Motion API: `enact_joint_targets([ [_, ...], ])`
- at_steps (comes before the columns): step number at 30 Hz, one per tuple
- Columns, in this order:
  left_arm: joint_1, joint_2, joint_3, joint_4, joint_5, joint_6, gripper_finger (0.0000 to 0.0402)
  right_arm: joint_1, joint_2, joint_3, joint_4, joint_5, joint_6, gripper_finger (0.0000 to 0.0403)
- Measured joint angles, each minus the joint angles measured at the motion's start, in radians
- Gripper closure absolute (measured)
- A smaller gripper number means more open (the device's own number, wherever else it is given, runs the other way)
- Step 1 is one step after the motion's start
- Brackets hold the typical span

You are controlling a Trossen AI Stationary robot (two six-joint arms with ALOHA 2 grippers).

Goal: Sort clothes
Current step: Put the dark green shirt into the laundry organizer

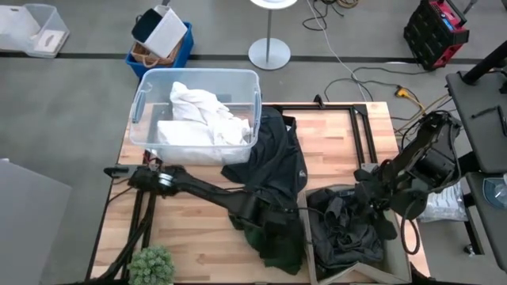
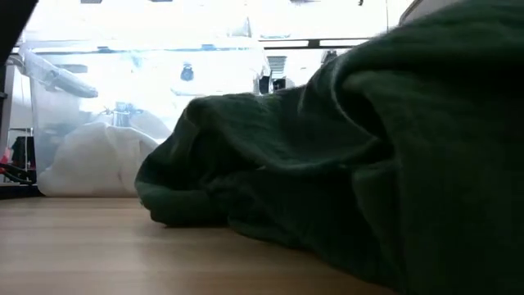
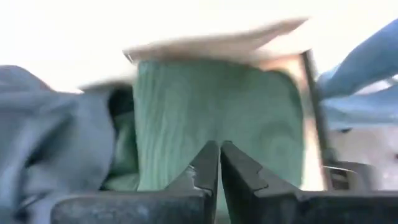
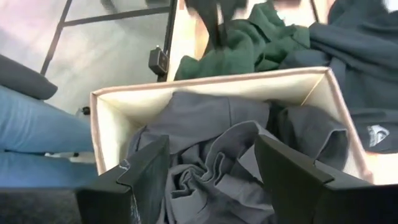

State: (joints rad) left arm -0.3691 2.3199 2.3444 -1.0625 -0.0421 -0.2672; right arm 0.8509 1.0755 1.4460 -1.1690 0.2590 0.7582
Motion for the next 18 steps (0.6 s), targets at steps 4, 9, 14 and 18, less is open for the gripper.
enact_joint_targets([
  [4, -0.021, -0.115, 0.000, -0.054, -0.077, -0.012, 0.0401, 0.000, -0.002, 0.000, 0.000, 0.019, -0.021, 0.0178],
  [9, -0.034, -0.208, 0.000, -0.056, -0.308, -0.077, 0.0398, 0.000, 0.003, 0.000, 0.009, 0.056, -0.054, 0.0170],
  [14, -0.001, -0.187, -0.004, -0.153, -0.215, -0.111, 0.0350, 0.000, 0.001, 0.000, 0.037, 0.057, -0.056, 0.0163],
  [18, 0.017, -0.138, -0.010, -0.175, -0.196, -0.033, 0.0286, 0.000, 0.000, 0.000, 0.048, 0.057, -0.056, 0.0165],
])
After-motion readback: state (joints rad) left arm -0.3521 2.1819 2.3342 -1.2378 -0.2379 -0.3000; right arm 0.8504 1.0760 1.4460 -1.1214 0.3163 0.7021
